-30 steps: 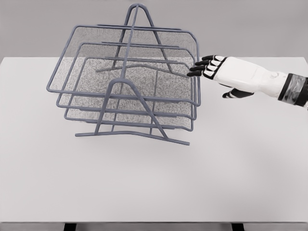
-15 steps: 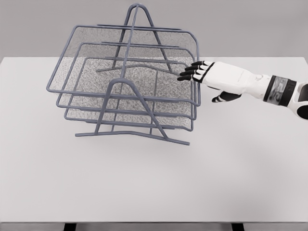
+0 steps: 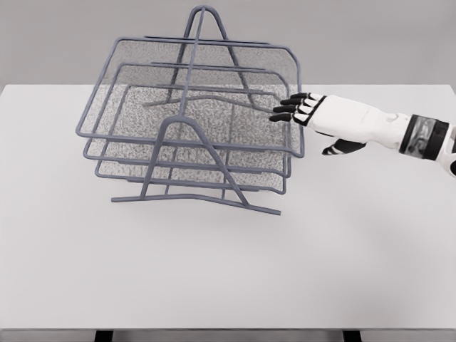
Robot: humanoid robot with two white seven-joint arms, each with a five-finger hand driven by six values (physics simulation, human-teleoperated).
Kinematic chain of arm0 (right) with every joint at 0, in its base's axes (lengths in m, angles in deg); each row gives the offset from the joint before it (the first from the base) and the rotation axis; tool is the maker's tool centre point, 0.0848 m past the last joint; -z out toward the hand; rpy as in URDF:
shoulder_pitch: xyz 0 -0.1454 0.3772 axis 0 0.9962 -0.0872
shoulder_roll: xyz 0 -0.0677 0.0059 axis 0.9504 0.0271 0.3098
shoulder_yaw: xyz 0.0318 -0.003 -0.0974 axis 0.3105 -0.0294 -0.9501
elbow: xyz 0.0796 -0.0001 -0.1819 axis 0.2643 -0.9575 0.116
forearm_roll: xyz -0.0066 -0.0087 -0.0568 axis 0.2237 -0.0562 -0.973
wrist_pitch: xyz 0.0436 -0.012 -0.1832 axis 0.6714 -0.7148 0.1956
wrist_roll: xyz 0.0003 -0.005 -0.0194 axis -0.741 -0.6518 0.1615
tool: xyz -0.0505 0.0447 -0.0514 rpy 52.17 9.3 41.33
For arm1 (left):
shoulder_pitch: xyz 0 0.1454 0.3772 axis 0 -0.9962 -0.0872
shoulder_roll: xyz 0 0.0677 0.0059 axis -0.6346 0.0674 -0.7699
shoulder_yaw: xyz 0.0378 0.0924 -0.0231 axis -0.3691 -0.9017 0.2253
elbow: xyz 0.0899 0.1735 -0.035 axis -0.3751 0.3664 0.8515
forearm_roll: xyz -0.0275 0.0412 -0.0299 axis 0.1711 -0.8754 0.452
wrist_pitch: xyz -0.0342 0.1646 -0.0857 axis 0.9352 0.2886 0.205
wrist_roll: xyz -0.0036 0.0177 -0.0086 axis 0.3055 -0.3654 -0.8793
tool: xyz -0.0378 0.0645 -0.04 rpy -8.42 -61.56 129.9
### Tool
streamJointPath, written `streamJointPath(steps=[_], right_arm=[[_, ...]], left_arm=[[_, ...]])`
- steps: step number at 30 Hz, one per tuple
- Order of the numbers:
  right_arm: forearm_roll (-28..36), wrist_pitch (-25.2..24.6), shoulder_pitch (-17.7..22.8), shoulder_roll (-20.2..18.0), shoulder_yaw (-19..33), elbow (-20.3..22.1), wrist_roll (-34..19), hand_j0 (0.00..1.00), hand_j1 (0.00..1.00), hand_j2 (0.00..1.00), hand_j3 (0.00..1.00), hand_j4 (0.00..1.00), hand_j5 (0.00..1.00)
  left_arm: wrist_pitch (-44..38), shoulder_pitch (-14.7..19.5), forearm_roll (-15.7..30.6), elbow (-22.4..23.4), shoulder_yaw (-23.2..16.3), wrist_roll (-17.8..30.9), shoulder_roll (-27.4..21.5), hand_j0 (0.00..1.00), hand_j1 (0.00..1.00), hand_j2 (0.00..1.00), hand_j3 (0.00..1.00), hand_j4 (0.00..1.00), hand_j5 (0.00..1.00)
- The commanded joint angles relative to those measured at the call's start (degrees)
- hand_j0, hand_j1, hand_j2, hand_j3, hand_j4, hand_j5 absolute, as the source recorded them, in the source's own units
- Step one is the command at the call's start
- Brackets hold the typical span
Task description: Pull out the upper folder box with right arm
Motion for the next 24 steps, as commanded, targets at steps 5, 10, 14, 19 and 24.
streamJointPath(steps=[5, 10, 14, 19, 24], right_arm=[[-2.44, 0.13, 0.35, -2.49, 0.24, -0.18, -0.04, 1.00, 1.00, 1.00, 1.00, 1.00, 1.00], [-2.27, 0.13, 0.53, -4.51, 0.33, -0.18, -0.04, 1.00, 1.00, 1.00, 1.00, 1.00, 1.00], [-2.27, 0.13, 0.53, -6.09, 0.33, 1.05, 0.04, 1.00, 1.00, 1.00, 1.00, 1.00, 1.00], [-2.09, 0.13, 0.88, -7.76, 0.41, 1.14, 0.04, 1.00, 1.00, 1.00, 1.00, 1.00, 1.00], [-1.74, 0.13, 1.05, -9.34, 0.41, 1.14, 0.13, 1.00, 1.00, 1.00, 1.00, 1.00, 1.00]], left_arm=[[0.00, 0.09, -0.05, -0.03, 0.01, 0.01, 0.00, 1.00, 1.00, 1.00, 1.00, 1.00, 1.00], [0.00, 0.09, 0.04, -0.03, 0.01, 0.01, 0.00, 1.00, 1.00, 1.00, 1.00, 1.00, 1.00], [0.00, 0.00, 0.04, -0.03, 0.01, 0.01, 0.00, 1.00, 1.00, 1.00, 1.00, 1.00, 1.00], [0.00, 0.09, 0.04, -0.03, 0.01, 0.01, 0.00, 1.00, 1.00, 1.00, 1.00, 1.00, 1.00], [0.00, 0.09, 0.04, -0.03, 0.01, 0.01, 0.00, 1.00, 1.00, 1.00, 1.00, 1.00, 1.00]])
